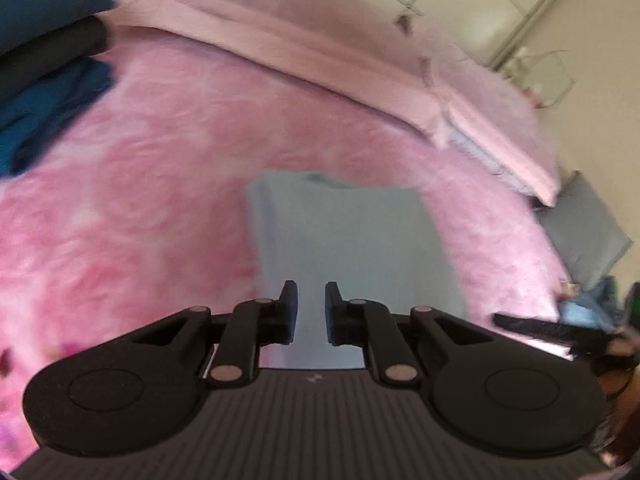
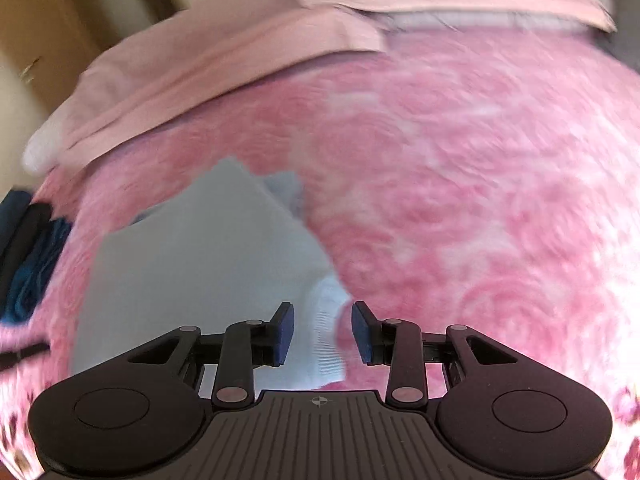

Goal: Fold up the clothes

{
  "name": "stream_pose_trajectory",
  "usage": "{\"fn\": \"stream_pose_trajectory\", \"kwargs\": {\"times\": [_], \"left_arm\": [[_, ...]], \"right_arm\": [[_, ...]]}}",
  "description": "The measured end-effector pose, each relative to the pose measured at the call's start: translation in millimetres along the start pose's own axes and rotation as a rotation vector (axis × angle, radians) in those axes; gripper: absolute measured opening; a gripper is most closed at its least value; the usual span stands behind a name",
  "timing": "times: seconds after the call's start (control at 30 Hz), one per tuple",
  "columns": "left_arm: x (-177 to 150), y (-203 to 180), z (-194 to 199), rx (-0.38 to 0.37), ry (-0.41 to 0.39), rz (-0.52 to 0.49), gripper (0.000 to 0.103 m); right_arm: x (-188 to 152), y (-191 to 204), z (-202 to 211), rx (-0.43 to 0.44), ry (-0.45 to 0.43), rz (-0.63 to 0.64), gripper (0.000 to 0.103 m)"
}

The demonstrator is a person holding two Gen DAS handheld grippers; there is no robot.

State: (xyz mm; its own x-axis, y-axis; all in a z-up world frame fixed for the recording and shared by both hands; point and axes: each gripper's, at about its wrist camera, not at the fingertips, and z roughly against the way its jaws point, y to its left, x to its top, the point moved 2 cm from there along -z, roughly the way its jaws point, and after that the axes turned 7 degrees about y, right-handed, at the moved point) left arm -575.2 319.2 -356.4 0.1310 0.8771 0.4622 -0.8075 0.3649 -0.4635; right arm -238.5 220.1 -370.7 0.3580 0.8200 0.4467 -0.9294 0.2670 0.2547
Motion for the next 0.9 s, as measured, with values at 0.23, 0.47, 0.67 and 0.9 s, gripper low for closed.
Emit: {"fn": "stream_pose_trajectory", "kwargs": {"times": [0.23,0.47,0.67,0.9], "left_arm": [[-29.3,-7.8,-50.5,0.16,0.07,-0.049,0.011],[-22.0,-51.0,-30.5,0.365,0.15,-0.02,0.011],[-33.6,-106.9,20.2,0.522,0.219,0.036,0.022],[-47.5,-171.3,93.2,0.59,0.145,0.034,0.041]], "right_arm": [[-15.7,22.9,-56.8,-0.013,0.06,0.198,0.036],[-6.3,13.0,-33.8,0.002,0.146,0.19,0.036],[-29.3,8.4,6.5,-0.024,0.308,0.12,0.063],[-40.2,10.8,73.0,0.017,0.351,0.067,0.064]]}}
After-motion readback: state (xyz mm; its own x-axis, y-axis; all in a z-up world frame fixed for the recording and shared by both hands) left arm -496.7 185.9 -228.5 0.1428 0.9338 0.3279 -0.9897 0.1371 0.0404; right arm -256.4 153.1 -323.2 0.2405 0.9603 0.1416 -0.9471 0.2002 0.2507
